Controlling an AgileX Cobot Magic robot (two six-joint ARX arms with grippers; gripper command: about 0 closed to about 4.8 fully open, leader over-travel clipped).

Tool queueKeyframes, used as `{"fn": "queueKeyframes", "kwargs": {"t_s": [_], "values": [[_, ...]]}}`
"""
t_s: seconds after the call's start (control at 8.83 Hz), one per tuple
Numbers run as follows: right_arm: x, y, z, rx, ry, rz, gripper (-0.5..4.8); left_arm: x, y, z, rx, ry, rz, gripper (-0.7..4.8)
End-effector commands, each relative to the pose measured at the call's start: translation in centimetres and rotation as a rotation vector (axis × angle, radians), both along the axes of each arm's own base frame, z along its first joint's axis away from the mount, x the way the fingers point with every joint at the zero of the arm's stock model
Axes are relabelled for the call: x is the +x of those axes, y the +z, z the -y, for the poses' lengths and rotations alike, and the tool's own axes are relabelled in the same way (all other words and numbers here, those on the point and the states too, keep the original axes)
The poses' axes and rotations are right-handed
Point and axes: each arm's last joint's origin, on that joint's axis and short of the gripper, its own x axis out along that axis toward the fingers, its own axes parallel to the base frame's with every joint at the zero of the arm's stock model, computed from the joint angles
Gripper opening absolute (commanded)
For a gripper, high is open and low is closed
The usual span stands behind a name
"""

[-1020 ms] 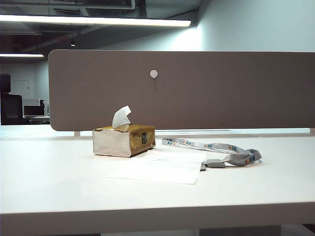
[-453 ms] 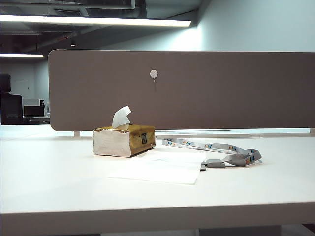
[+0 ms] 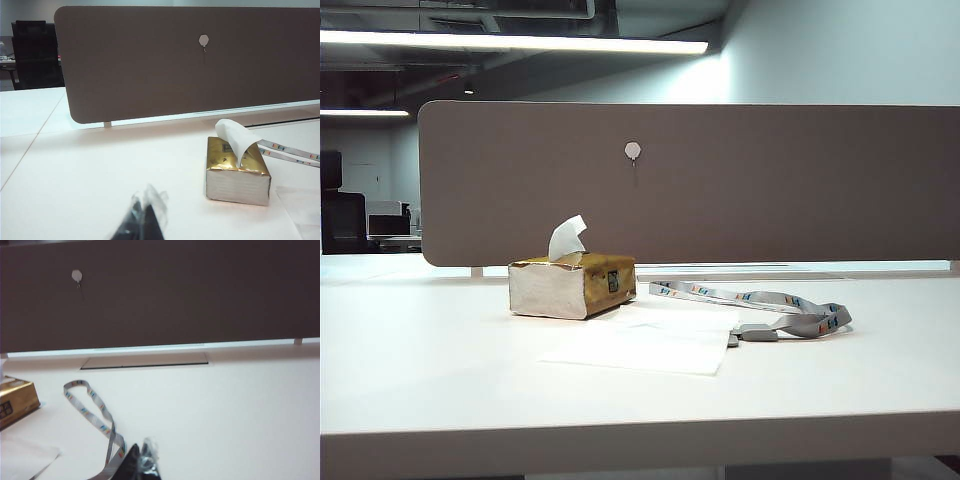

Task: Pull out a tissue from the tissue box and use it to cover the ID card on the tabletop.

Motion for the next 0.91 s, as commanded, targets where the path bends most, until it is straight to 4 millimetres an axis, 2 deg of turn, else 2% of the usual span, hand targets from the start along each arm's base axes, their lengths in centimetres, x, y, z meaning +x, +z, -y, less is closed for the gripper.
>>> {"fn": "queueKeyframes", "kwargs": {"t_s": [0.11,0.57,0.91], "values": [[-0.03,0.23,0.05,-0.114,-0.035,0.035,-0.05,0.05,-0.24,-0.12,-0.031,0.040,-0.041,-0.05],[-0.03,0.23,0.05,-0.114,-0.035,0.034,-0.05,0.05,-0.26,-0.12,-0.032,0.040,-0.043,-0.05],[-0.03,0.23,0.05,-0.114,-0.035,0.034,-0.05,0.08,-0.26,-0.35,-0.042,0.120,-0.042,-0.05]]}}
